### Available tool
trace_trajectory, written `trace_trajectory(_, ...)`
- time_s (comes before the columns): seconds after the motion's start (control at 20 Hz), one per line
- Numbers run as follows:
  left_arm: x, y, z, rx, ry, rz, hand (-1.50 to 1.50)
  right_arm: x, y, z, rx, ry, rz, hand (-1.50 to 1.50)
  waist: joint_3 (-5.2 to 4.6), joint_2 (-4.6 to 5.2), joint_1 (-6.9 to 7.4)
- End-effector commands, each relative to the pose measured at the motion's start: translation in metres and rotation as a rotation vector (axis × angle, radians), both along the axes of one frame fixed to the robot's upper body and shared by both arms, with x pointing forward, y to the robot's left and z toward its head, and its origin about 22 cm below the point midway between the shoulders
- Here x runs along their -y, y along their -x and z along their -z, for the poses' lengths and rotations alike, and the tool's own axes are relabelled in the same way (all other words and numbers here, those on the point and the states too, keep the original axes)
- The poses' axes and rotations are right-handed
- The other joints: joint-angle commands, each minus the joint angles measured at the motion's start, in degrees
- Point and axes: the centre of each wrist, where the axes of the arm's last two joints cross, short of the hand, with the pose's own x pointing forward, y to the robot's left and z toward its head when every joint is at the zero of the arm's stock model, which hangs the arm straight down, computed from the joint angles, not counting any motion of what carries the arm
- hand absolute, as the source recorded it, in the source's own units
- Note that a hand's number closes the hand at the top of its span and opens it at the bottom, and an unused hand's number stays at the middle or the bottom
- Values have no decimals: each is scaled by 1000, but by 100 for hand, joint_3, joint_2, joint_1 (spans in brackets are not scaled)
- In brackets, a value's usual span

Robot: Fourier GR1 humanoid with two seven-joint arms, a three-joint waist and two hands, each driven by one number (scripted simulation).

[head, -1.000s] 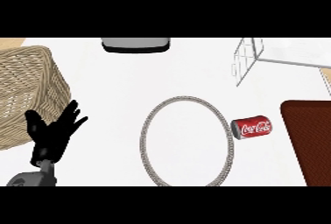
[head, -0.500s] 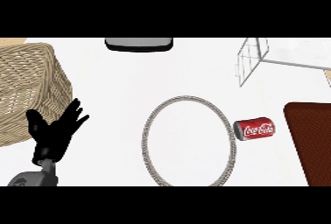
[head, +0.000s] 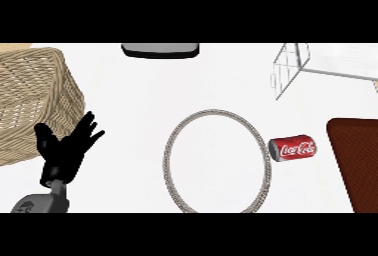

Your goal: Pick the lemon from the placemat and place it in the tiered shelf

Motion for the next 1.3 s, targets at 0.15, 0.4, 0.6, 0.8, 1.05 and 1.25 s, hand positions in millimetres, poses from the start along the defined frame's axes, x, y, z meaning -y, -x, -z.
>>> trace_trajectory(0.15, -6, 13, 15, -66, 4, 3, 0, 14, -31, 27, -35, 54, -7, 150, -31, 42, 37)
trace_trajectory(0.4, 18, -4, 14, -80, 8, -3, 0, 16, -43, 29, 5, 41, -5, 150, -31, 41, -10)
trace_trajectory(0.6, -14, -4, -2, -74, -11, 5, 0, 28, -53, 61, -8, 73, 9, 150, -27, 60, 25)
trace_trajectory(0.8, 4, -2, 8, -54, 8, 26, 0, 30, -56, 47, 28, 64, 8, 150, -28, 80, 98)
trace_trajectory(1.05, 17, -5, 2, -63, -7, 3, 0, 37, -54, 44, 40, 58, -48, 150, -26, 57, 37)
trace_trajectory(1.25, 11, 10, 16, -60, 5, 10, 0, 21, -70, 66, 24, 47, -50, 150, -28, 54, 59)
